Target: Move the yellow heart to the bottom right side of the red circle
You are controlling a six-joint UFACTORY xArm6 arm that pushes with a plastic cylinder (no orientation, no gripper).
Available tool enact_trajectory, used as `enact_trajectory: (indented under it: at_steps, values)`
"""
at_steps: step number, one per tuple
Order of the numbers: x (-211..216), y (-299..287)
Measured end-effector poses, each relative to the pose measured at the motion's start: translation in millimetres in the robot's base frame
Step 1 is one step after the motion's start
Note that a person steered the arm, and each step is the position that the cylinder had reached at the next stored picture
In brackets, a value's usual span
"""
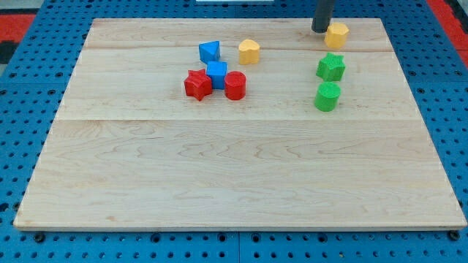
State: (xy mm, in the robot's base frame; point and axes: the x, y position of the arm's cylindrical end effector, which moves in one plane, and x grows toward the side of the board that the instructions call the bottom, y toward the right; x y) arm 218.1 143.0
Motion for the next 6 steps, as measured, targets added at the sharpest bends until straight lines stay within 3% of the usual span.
enact_trajectory:
  at_steps: [1,3,4,5,6]
  values:
    - [-18.5,-50.6]
    - [36.4,-95.7]
    - [26.7,-119.4]
    - [66.1,-118.4]
    - [144.1,-99.7]
